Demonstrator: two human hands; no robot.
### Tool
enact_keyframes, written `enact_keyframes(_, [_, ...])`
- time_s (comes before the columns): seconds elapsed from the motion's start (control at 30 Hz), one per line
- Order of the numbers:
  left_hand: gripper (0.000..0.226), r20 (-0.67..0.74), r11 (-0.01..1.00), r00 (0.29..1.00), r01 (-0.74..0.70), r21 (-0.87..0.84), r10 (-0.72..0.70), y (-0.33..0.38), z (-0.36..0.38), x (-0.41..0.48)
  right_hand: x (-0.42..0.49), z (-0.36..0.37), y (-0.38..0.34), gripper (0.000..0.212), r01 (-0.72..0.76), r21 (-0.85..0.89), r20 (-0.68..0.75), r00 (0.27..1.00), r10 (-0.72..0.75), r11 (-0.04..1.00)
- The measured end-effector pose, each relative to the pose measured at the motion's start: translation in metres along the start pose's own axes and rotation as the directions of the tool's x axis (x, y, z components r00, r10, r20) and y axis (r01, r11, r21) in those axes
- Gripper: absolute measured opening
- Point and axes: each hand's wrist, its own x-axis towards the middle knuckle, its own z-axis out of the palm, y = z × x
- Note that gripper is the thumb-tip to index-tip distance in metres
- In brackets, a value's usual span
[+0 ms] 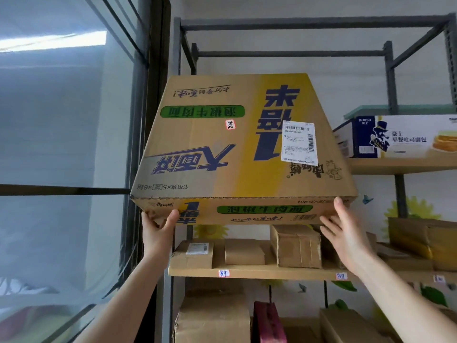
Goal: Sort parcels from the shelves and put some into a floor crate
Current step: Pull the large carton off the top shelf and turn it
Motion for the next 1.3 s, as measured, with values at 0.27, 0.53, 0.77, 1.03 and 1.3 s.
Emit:
enact_keyframes(0.27, [0.07,0.135,0.99,0.981,0.141,-0.018,-0.137,-0.02,-0.013,0.012,-0.006,-0.014,0.017,0.046,-0.045,0.085,0.13,0.991,0.034,0.995])
enact_keyframes(0.53, [0.077,0.19,0.976,0.963,0.206,-0.068,-0.19,-0.038,-0.017,0.022,-0.005,-0.024,0.032,0.106,-0.001,0.04,0.195,0.981,-0.007,0.999])
enact_keyframes(0.77, [0.076,0.169,0.99,0.978,0.134,-0.049,-0.124,-0.039,-0.015,0.021,-0.007,-0.022,0.037,0.141,0.044,-0.068,0.148,0.988,-0.034,0.997])
enact_keyframes(1.03, [0.075,-0.039,0.992,0.992,-0.117,0.054,0.119,-0.01,-0.006,0.004,-0.005,-0.017,0.033,0.066,0.232,-0.239,0.047,0.973,-0.228,0.943])
enact_keyframes(1.3, [0.092,-0.169,0.982,0.971,-0.182,-0.059,0.17,0.039,0.015,0.021,0.019,0.009,-0.006,0.061,0.422,-0.336,-0.021,0.891,-0.454,0.842])
